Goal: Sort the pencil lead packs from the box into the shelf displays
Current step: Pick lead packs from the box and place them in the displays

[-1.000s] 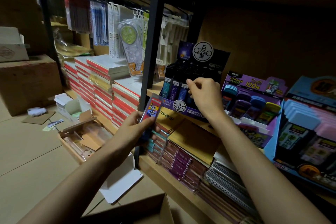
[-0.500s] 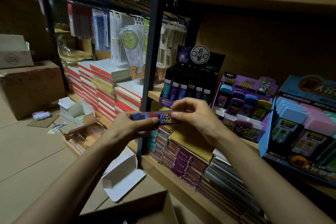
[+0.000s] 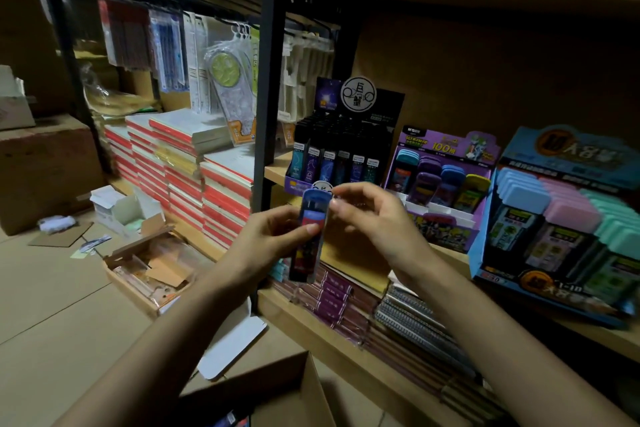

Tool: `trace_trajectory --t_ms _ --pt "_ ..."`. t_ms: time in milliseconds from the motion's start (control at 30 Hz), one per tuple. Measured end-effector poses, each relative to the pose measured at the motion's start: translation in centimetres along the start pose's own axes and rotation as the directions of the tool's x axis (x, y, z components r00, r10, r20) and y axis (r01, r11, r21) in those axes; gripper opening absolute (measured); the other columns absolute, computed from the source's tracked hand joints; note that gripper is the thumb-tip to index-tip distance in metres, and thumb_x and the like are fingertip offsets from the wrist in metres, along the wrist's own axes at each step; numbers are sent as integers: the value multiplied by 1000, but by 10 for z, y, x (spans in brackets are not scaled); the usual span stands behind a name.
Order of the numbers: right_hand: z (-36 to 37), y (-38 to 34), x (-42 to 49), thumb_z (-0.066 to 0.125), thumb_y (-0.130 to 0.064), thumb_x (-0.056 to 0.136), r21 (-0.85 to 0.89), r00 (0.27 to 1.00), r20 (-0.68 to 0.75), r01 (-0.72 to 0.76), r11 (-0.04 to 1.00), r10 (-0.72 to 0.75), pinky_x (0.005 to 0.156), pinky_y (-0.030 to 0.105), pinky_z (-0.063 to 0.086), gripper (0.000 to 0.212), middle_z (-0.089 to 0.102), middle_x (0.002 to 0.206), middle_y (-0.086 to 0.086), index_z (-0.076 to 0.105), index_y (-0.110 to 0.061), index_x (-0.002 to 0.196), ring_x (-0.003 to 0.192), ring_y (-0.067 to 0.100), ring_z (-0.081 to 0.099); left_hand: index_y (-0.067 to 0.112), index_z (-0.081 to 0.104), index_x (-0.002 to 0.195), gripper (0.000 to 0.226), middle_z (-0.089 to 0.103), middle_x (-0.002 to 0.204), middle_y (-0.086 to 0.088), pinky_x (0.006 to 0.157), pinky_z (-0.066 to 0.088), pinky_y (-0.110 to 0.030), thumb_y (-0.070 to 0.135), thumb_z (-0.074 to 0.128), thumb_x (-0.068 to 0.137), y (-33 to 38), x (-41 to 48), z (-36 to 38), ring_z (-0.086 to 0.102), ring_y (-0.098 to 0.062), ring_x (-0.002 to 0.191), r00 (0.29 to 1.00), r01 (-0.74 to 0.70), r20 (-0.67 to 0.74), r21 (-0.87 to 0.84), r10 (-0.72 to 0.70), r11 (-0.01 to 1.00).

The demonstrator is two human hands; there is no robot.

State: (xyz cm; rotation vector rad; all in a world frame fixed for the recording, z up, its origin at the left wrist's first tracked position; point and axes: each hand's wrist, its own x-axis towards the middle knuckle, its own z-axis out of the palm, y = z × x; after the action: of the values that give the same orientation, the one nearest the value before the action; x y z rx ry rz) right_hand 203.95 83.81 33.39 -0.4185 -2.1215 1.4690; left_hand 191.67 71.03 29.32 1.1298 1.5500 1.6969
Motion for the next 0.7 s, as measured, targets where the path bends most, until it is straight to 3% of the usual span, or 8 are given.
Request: trace_trajectory --t_ms 167,300,400,467,567,633,700 --pt "-11 4 -9 62 -10 88 -51 999 19 43 998 -42 70 15 47 9 64 85 -2 65 -18 90 77 3 58 23 65 103 27 71 102 5 78 56 -22 31 60 78 -1 5 28 67 -8 97 997 -69 18 4 69 998" --pt "-49 -5 -8 65 -8 85 -45 995 -91 27 999 -31 72 24 47 12 62 78 -3 64 -19 84 74 7 58 32 57 101 27 67 98 12 75 52 -16 35 63 75 -4 18 46 63 1 95 993 -117 -5 223 121 968" --pt "-96 -17 -3 65 -10 84 -39 963 -259 71 997 -79 68 18 51 10 66 90 2 64 -18 91 79 6 63 23 52 117 36 53 116 13 82 44 -12 26 64 84 -9 36 56 53 -1 105 978 -160 -42 481 204 862" --pt "-125 -19 -1 66 -9 84 -112 919 -368 108 988 -142 75 24 52 13 66 94 3 65 -20 91 87 13 63 19 50 125 40 49 121 11 85 39 -9 27 63 87 -9 50 65 47 -2 110 963 -210 -3 613 269 762" --pt "-154 -14 3 66 -7 84 -275 818 -520 111 955 -245 73 14 46 15 64 84 -5 65 -22 87 80 9 61 15 50 128 43 50 130 2 98 39 -23 25 62 88 -6 71 81 47 -11 118 941 -295 99 708 323 642" --pt "-164 -8 6 67 -7 84 -343 757 -588 86 935 -285 66 4 42 16 63 85 -7 64 -19 93 78 7 60 14 47 132 47 49 134 -1 101 37 -26 22 62 89 -7 82 91 46 -13 121 931 -335 165 741 325 582" --pt "-167 -1 10 67 -5 83 -354 732 -610 90 931 -303 66 5 44 20 62 86 -7 60 -19 96 78 6 60 14 43 137 53 45 140 -2 104 33 -25 20 62 89 -11 90 97 42 -15 126 925 -359 222 776 309 518"
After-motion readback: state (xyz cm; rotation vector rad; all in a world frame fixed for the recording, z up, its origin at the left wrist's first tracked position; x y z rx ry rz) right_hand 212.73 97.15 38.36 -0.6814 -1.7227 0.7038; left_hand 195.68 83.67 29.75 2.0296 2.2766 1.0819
